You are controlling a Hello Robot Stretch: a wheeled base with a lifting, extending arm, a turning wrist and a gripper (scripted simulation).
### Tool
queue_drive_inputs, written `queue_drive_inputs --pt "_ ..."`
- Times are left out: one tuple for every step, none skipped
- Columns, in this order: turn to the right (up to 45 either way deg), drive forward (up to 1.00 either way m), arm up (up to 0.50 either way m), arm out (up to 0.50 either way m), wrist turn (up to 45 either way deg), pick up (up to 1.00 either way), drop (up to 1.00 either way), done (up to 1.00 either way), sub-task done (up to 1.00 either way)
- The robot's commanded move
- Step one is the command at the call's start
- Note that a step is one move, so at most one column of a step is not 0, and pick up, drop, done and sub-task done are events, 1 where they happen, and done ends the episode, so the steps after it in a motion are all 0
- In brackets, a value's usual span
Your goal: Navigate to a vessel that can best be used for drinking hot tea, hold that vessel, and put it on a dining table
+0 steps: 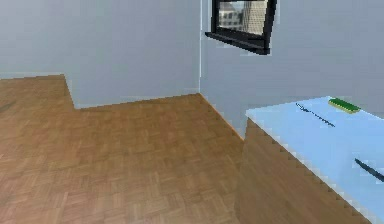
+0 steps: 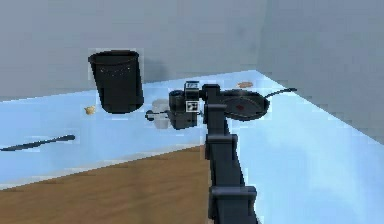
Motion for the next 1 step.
queue_drive_inputs --pt "0.0 0.00 0.08 0.00 0.0 0.00 0.00 0.00 0.00"
